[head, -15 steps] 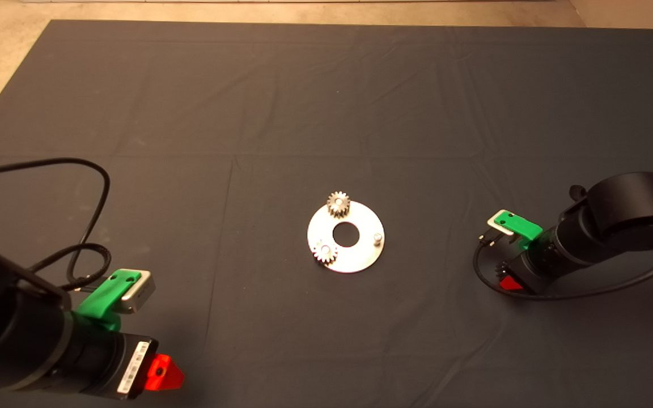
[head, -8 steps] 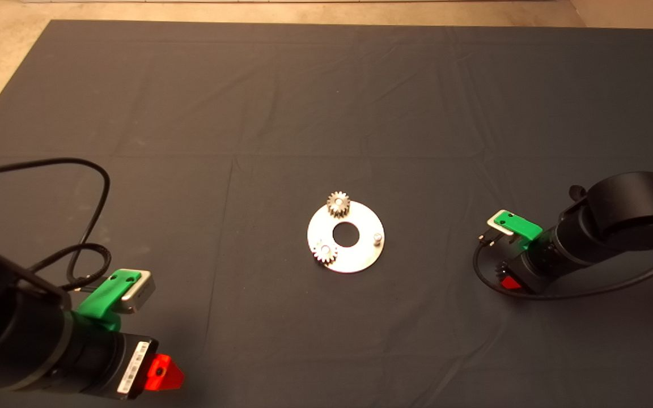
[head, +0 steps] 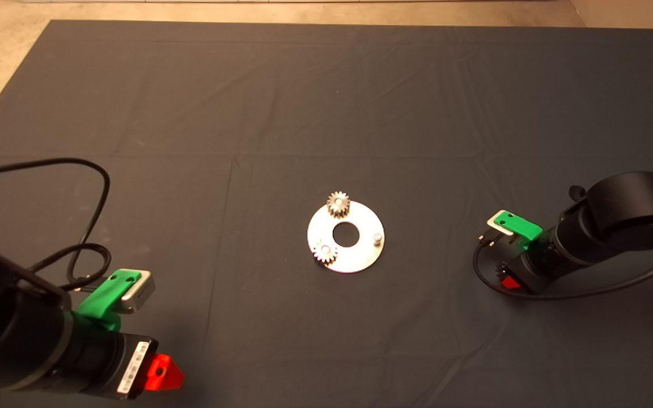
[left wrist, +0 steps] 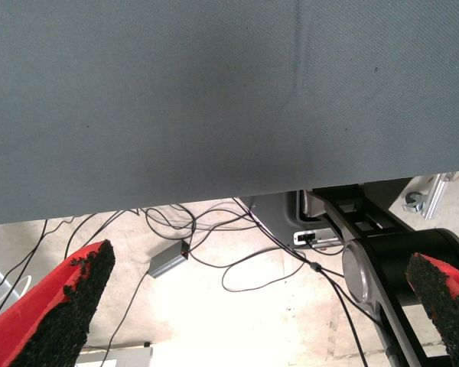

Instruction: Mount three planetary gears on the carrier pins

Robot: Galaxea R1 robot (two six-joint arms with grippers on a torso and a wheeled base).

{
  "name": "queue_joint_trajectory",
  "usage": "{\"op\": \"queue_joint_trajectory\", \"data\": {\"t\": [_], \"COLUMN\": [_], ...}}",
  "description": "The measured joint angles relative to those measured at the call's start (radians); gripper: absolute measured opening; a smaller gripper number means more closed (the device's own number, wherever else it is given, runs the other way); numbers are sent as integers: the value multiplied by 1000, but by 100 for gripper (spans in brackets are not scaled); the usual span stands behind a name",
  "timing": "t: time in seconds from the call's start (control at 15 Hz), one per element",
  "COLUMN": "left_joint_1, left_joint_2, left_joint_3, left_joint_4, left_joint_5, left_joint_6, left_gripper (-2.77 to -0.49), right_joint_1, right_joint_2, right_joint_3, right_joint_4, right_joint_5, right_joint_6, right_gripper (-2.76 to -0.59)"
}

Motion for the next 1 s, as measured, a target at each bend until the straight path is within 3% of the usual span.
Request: {"op": "queue_joint_trajectory", "data": {"t": [0.4, 0.6, 0.73, 0.87, 1.0], "left_joint_1": [0, 0, 0, 0, 0], "left_joint_2": [0, 0, 0, 1, 1], "left_joint_3": [0, 0, 0, 0, 0], "left_joint_4": [0, 0, 0, 0, 0], "left_joint_5": [0, 0, 0, 0, 0], "left_joint_6": [0, 0, 0, 0, 0], "left_gripper": [-50, -50, -50, -50, -50], "right_joint_1": [2, 26, 84, 164, 249], "right_joint_2": [16, 35, 38, 53, 109], "right_joint_3": [0, 6, 8, 8, 2], "right_joint_4": [0, 3, 43, 125, 217], "right_joint_5": [-13, -3, -2, -9, -12], "right_joint_6": [6, 16, 30, 41, 45], "right_gripper": [-233, -233, -233, -234, -234]}}
